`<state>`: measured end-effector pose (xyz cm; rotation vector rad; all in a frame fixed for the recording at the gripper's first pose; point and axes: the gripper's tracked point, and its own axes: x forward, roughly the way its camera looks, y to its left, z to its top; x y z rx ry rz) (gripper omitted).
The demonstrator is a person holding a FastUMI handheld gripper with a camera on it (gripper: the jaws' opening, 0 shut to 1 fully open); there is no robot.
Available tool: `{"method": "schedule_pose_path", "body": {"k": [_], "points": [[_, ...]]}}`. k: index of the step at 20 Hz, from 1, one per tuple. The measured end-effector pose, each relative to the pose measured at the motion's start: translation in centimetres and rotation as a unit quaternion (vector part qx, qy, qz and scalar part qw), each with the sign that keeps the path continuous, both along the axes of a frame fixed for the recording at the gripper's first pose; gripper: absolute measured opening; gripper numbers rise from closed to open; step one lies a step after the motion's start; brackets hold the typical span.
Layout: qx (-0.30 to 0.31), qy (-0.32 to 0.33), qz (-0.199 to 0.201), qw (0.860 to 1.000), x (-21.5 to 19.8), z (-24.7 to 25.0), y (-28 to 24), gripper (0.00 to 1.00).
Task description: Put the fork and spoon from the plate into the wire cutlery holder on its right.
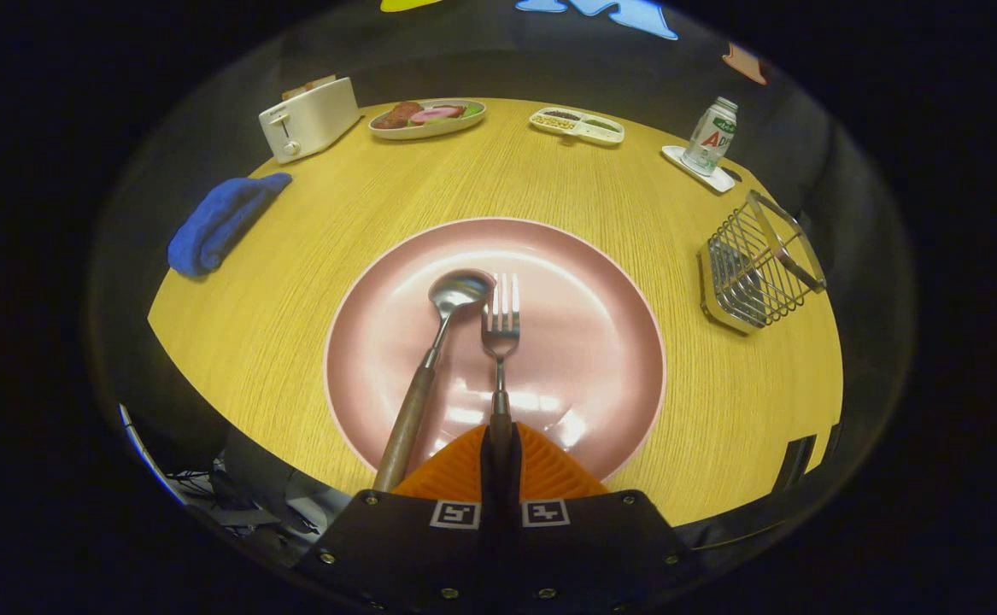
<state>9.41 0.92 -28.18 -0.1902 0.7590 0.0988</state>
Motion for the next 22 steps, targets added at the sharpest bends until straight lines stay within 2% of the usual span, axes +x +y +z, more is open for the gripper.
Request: {"method": "schedule_pose_path", "body": {"k": [4, 14, 22], "points": [[0.012, -0.014, -0.016, 1.0, -0.2, 0.8, -0.2, 0.04], [-0.021, -0.041, -0.037, 0.998, 0.3, 3.8, -1.7, 0.04], [-0.005, -0.077, -0.082, 0.994, -0.1, 9.6, -3.3, 0.04]]}}
